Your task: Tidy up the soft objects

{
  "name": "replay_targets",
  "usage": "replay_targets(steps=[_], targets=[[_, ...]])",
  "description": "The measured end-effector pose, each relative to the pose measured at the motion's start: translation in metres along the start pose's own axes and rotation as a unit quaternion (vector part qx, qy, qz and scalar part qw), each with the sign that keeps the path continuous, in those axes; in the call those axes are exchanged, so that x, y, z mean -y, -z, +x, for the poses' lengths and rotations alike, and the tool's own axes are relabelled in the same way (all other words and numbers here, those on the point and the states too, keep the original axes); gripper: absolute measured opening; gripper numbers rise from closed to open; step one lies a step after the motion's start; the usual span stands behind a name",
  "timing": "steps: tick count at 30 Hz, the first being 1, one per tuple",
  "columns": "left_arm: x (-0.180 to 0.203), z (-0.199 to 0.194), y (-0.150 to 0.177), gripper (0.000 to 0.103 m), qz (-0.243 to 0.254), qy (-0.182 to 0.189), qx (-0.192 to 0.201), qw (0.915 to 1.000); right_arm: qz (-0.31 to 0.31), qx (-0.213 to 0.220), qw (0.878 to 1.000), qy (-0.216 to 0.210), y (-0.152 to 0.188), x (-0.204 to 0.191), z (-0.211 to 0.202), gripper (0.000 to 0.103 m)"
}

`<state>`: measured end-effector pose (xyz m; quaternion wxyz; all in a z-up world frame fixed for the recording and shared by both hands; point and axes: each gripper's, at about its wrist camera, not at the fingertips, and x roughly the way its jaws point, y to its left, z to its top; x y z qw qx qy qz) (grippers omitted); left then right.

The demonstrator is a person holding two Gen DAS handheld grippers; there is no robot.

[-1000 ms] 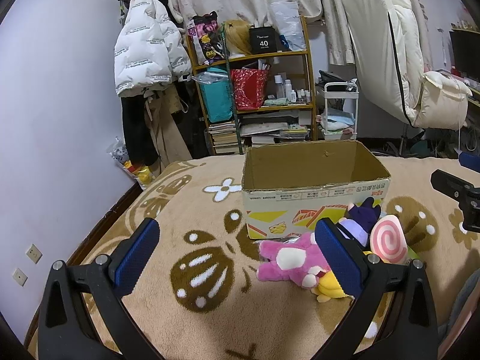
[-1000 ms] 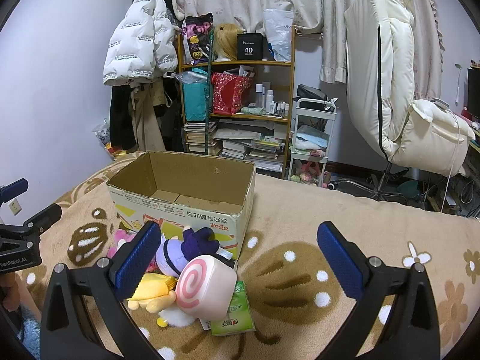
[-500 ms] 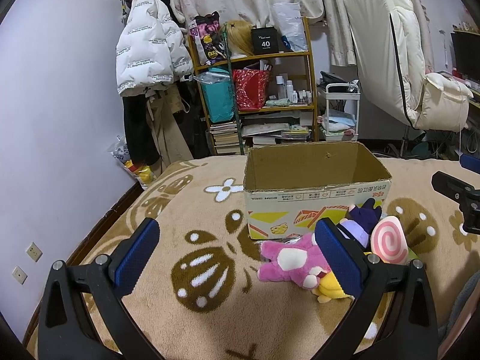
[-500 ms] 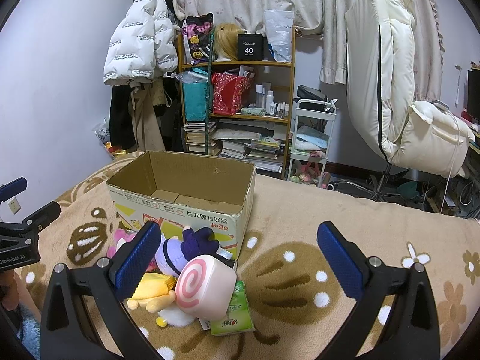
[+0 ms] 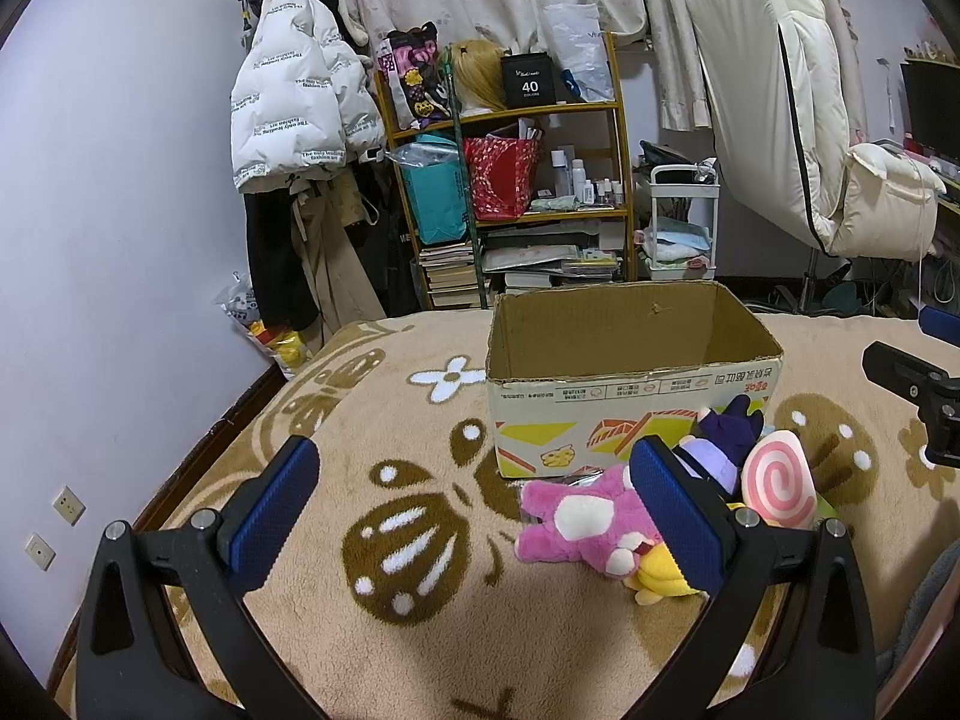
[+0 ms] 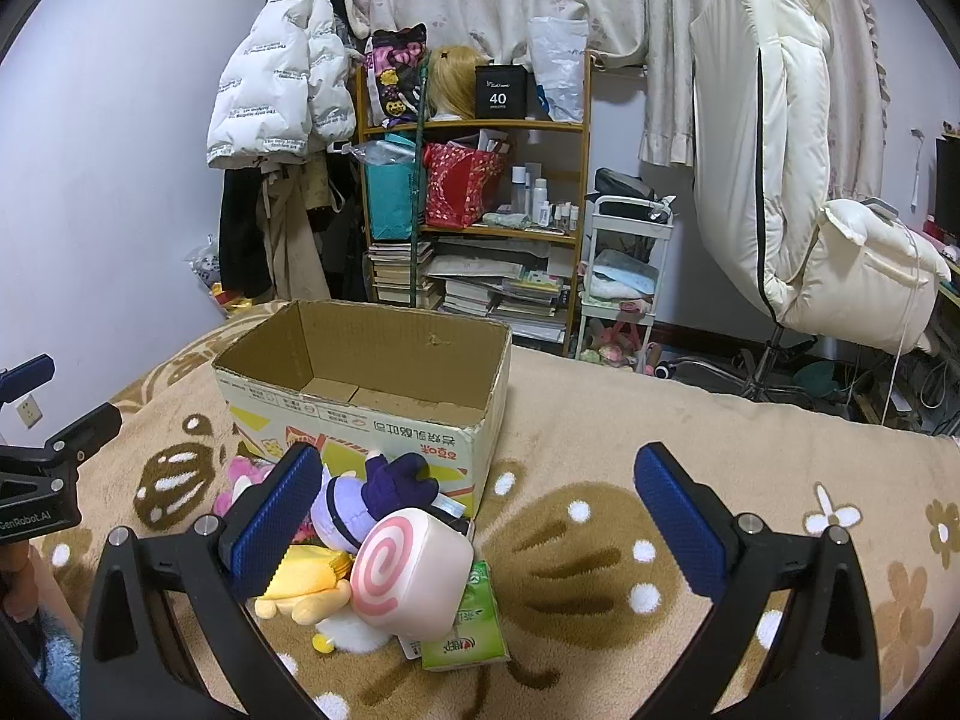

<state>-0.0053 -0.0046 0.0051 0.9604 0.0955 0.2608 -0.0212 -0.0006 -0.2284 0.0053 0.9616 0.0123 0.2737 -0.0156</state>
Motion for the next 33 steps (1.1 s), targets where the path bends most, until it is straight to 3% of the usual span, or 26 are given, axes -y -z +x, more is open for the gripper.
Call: replay_targets(steps=[17,33], targets=[[0.000,0.007,-0.001,0.102,0.005,0.007,-0.021,0.9997,0.013,-0.001,1.000,-0.010,0.003,-0.004,0.004,0.103],[0.008,0.053,-0.016,0.102,-0.025,0.043,-0.078,0.9957,0.098,-0.102,0.987,-0.075,0.007,0.023,0.059,0.100]])
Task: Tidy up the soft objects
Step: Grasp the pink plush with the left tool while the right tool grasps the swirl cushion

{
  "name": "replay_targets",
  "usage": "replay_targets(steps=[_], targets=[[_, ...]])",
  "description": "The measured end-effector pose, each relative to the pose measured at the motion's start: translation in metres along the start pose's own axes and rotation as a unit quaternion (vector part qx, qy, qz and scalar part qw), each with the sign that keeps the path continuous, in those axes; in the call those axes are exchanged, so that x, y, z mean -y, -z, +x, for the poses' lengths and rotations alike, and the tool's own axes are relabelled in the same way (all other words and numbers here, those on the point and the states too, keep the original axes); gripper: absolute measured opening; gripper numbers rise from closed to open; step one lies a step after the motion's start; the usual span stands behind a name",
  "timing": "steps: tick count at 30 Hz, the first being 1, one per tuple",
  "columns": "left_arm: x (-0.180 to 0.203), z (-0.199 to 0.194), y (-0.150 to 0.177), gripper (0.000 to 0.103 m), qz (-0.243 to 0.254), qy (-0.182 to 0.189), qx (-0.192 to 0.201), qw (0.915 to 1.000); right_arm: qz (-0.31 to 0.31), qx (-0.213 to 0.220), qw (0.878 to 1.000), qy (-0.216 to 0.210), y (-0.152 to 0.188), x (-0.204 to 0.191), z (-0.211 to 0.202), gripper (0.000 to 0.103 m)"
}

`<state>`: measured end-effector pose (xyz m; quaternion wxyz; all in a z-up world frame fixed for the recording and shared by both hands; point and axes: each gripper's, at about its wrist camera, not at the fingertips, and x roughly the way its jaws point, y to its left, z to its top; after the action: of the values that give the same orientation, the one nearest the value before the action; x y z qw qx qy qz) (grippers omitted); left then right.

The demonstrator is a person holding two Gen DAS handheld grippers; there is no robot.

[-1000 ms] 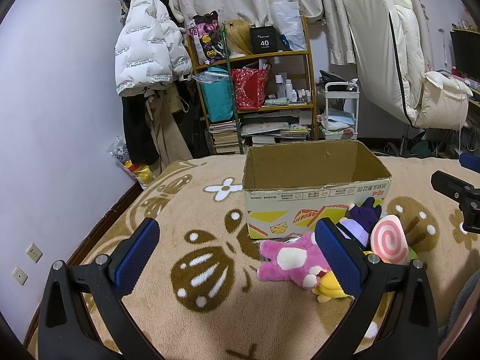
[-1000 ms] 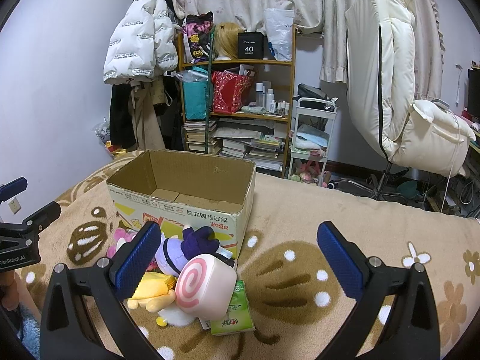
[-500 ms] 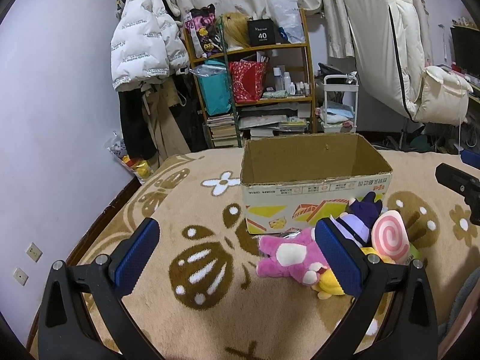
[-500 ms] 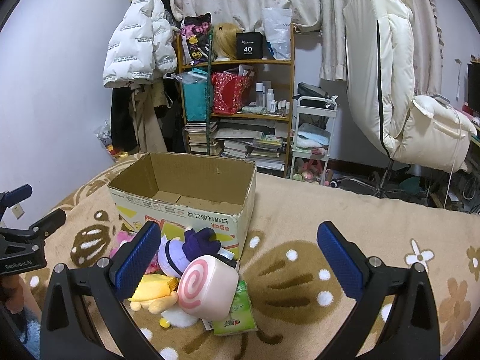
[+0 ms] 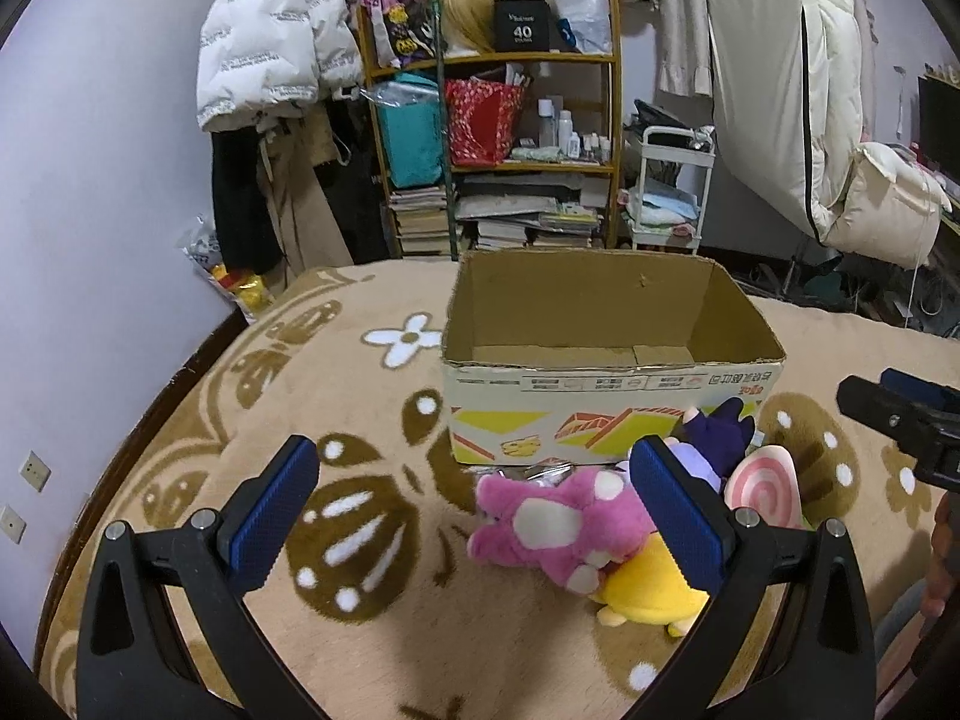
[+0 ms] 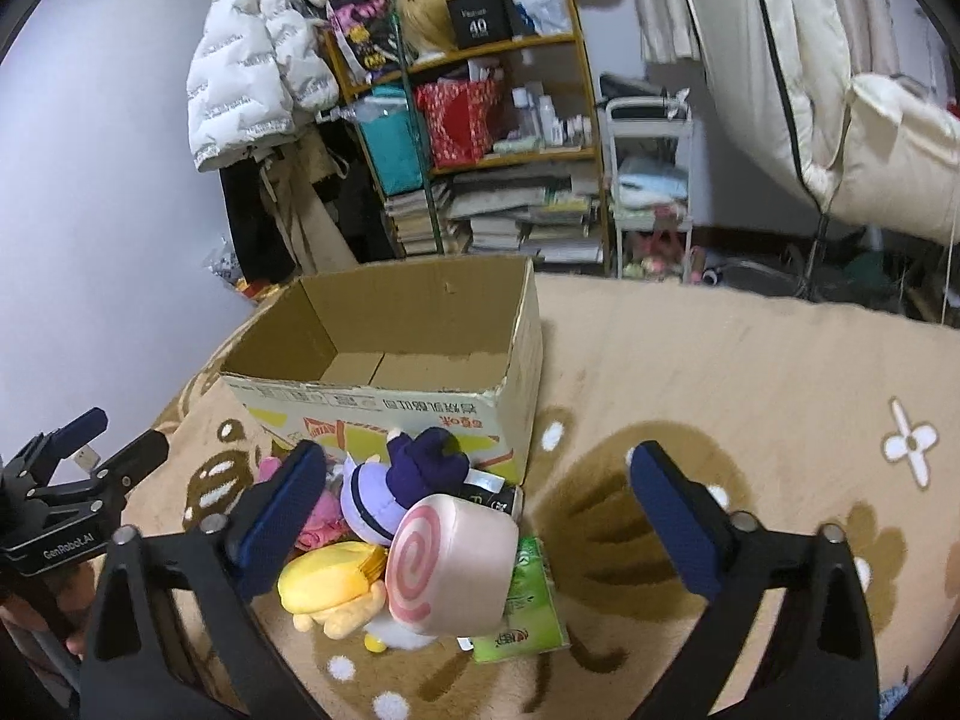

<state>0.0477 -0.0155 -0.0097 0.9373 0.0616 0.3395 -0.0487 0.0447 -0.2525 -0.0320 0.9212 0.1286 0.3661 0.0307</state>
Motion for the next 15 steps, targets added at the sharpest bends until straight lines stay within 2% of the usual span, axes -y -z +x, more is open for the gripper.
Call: replay_targets(steps=[3,5,15], targets=[[0.008,0.011,0.000,0.102,0.009,0.003,-0.010,0.9999,0.006,-0.022,1.000,-0.005,0.000,0.002,0.012,0.098],[0.014,0.020,0.001,0.102,0.016,0.006,-0.018,0.9997,0.009,-0.036,0.999,-0.008,-0.002,0.001,0.020,0.092],[0.043,0.053,0.010,0.102,0.052,0.031,-0.060,0.9964,0.016,-0.098,0.995,-0.004,0.006,0.005,0.054,0.091]])
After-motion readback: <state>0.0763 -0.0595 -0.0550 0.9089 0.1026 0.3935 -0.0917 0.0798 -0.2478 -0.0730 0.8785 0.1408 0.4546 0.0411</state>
